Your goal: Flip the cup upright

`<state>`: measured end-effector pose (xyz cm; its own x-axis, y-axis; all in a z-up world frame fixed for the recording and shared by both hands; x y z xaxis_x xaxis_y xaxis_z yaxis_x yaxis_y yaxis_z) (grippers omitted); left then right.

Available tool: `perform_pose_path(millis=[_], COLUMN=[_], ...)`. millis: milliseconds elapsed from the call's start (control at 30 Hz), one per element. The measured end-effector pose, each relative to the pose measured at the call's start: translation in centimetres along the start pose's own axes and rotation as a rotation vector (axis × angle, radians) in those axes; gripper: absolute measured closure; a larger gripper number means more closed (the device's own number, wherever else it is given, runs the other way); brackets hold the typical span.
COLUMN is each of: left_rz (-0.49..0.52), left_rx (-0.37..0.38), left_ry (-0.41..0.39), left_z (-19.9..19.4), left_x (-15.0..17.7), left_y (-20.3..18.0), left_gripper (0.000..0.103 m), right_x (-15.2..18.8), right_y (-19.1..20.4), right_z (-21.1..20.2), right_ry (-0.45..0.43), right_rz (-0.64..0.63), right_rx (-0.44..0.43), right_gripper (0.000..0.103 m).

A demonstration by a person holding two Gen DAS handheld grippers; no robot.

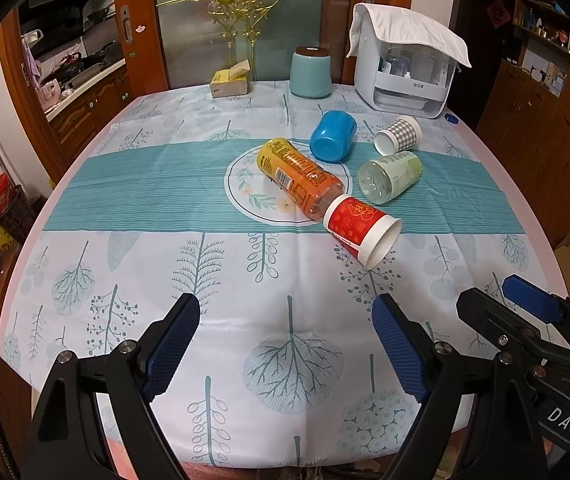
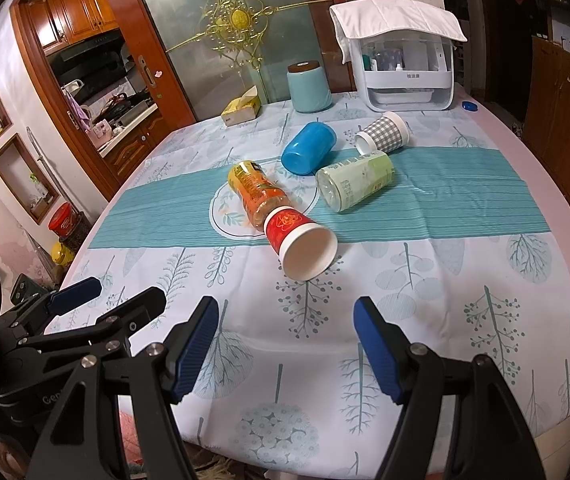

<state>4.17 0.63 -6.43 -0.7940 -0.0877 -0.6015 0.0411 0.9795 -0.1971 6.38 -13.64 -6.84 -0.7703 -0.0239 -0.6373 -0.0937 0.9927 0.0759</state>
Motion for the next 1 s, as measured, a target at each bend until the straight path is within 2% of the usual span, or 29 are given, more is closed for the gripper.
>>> perform_pose_path(millis=[500,733,1000], left_rz=[-0.001,-0.018,0.029], left_rx=[-0.001,0.028,0.031], left_ry=[0.006,0.028,0.029], left_z=[0.1,1.0,2.3], left_x=[-0.4,-0.3,-0.7], left_y=[-0.3,-0.2,-0.3], left_gripper=[0.017,0.017,0.017], right_x=[0.0,0.1,0.3], right_y=[0.0,-0.1,-0.2], right_z=[-0.3,-0.4,0.5], right_ry=[-0.001,-0.001,0.019], right_rz=[0.004,0.007,0.018], right_rx=[-0.002,0.000,-0.001], right_gripper=[0.032,0.032,0.032])
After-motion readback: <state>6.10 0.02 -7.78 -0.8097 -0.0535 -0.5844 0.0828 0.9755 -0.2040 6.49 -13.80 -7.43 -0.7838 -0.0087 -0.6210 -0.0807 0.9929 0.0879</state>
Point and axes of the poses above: each gripper's, at about its wrist camera, not at the fingertips, and z roughly the way its jaws point, y to its left, x to its underside, the point moved 8 cm from there along z, roughly the way its jaws point, and after that the axes turned 12 degrees about x, right-handed, at the moved point
